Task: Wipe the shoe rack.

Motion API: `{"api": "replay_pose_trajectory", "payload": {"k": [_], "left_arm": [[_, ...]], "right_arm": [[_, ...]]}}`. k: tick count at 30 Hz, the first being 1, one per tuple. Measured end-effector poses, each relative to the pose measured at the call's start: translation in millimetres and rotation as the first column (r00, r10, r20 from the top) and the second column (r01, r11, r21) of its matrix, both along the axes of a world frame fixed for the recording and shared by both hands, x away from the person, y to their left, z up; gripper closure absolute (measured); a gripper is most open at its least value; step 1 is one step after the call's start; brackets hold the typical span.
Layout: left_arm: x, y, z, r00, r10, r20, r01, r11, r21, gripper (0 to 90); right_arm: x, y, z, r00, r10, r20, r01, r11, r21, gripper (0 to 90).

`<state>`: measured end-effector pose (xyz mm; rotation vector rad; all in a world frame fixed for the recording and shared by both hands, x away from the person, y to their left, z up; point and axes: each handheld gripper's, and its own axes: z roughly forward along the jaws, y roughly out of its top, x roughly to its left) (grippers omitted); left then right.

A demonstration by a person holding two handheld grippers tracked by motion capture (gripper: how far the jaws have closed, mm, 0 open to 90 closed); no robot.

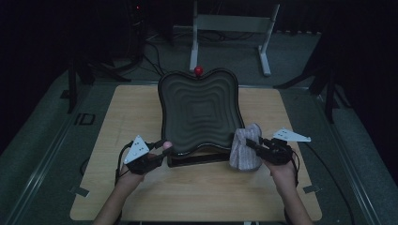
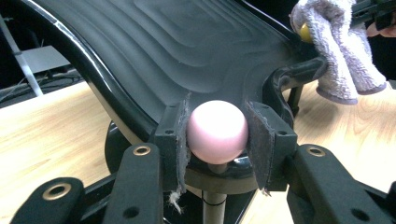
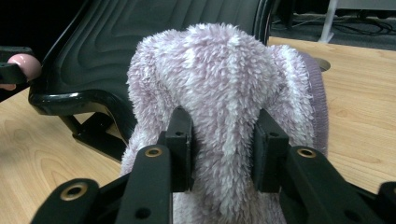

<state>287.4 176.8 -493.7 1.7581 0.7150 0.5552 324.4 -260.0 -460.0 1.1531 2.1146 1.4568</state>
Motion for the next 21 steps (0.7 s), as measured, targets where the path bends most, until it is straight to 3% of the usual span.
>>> {"api": "replay_pose_trajectory", "payload": {"k": [11, 16, 21], "left_arm": [[-1.9, -2.2, -1.3, 0.9999, -0.005, 0.010, 0.005, 1.0000, -0.004, 60.4], [-1.8, -2.0, -1.5, 1.0000, -0.006, 0.008, 0.006, 1.0000, -0.008, 60.4], [-2.5, -2.6, -2.1, 1.0000, 0.001, 0.010, -0.001, 0.9999, -0.014, 60.4]], "right_arm": [[-6.0, -1.0, -11.9, 0.9999, -0.012, -0.003, 0.012, 0.9999, 0.012, 71.6], [-9.1, -2.8, -25.4, 0.9989, -0.015, -0.044, 0.014, 0.9998, -0.014, 71.9], [-16.1, -2.5, -40.5, 0.9967, 0.004, -0.081, -0.003, 0.9999, 0.012, 71.7]]}}
